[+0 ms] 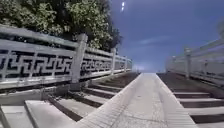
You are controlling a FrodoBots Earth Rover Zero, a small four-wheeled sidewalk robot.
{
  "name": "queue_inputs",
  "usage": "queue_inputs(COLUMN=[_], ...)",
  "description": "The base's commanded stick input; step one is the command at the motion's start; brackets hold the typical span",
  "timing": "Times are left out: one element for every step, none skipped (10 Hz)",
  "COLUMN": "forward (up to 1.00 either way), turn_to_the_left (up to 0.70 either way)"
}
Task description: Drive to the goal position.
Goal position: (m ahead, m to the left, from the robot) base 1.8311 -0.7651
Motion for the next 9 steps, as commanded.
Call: queue_inputs(forward=[0.00,0.00,0.00,0.00,0.00,0.00,0.00,0.43,0.45], turn_to_the_left=[0.00,0.00,0.00,0.00,0.00,0.00,0.00,0.00,0.00])
